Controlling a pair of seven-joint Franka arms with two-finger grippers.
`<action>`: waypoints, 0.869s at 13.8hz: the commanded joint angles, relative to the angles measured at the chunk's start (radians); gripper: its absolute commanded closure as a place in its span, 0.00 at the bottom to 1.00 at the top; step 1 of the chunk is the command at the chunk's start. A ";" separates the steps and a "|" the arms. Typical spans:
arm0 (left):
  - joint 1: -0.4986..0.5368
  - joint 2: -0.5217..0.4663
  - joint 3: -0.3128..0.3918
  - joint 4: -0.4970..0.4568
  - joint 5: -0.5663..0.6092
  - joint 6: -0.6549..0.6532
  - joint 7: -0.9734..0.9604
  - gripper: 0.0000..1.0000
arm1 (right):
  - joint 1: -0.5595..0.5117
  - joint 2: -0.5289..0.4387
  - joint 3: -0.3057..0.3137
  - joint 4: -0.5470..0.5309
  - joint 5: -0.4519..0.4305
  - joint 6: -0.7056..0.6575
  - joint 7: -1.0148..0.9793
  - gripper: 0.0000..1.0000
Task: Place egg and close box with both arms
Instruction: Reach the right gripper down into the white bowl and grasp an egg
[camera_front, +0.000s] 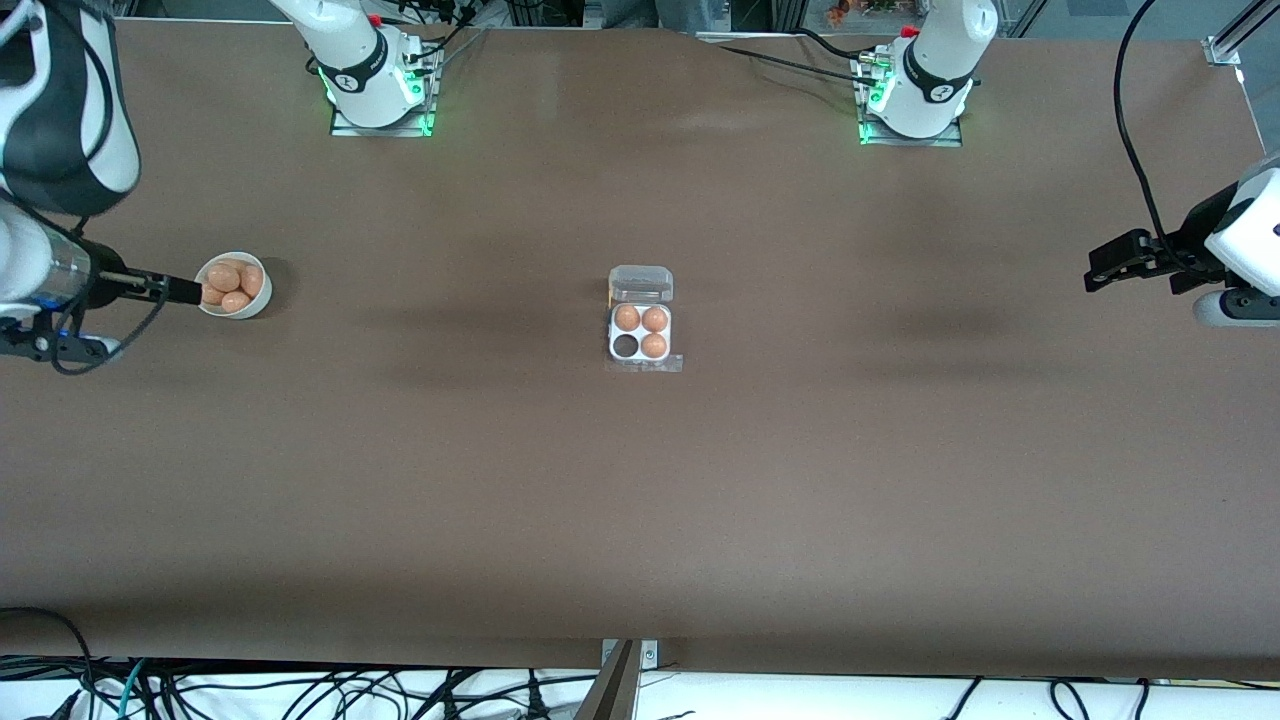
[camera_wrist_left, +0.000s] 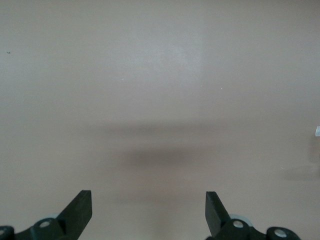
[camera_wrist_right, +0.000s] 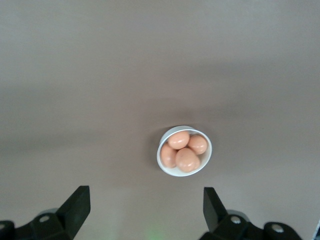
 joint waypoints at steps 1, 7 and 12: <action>0.001 0.003 -0.005 0.015 0.021 -0.014 0.009 0.00 | -0.006 -0.029 0.000 -0.140 -0.047 0.097 0.007 0.00; 0.001 0.002 -0.005 0.015 0.021 -0.014 0.007 0.00 | -0.005 -0.125 -0.095 -0.552 -0.131 0.563 -0.006 0.00; 0.001 0.003 -0.005 0.015 0.021 -0.014 0.007 0.00 | -0.006 -0.114 -0.136 -0.643 -0.167 0.651 -0.011 0.00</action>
